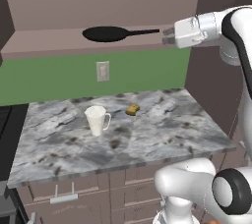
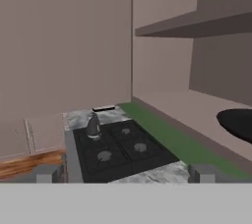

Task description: Pick the pan from the cabinet and place it on the stove. Then turn on the stove burner for the pan.

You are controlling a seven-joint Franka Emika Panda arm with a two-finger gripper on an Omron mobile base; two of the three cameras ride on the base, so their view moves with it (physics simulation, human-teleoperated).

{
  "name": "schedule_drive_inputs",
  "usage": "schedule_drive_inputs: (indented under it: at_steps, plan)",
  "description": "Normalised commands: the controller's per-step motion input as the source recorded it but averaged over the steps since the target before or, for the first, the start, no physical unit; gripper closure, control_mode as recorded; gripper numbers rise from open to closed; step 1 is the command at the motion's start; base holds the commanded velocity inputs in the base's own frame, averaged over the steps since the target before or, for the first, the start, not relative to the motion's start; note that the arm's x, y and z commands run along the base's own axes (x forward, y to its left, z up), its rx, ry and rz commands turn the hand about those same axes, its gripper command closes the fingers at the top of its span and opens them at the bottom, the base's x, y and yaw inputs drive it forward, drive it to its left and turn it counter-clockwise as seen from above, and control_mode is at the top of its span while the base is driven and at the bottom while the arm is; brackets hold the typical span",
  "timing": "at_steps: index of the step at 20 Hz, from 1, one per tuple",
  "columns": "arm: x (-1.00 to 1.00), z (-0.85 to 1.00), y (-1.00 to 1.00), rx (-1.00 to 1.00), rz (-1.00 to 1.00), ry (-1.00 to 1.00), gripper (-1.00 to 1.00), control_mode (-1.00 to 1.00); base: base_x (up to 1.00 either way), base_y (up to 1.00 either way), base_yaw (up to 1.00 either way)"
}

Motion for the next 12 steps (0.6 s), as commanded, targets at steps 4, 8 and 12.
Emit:
schedule_drive_inputs:
  at_steps: [4, 8, 12]
  plan:
    - [0.32, 0.1, -0.19, -0.03, 0.13, 0.0, -1.0, -1.0, 0.0, 0.0, 0.0]
    - [0.18, 0.14, -0.06, -0.1, 0.06, -0.05, -1.0, -1.0, 0.0, 0.0, 0.0]
    - [0.08, 0.0, 0.0, -0.09, 0.0, -0.02, -1.0, -1.0, 0.0, 0.0, 0.0]
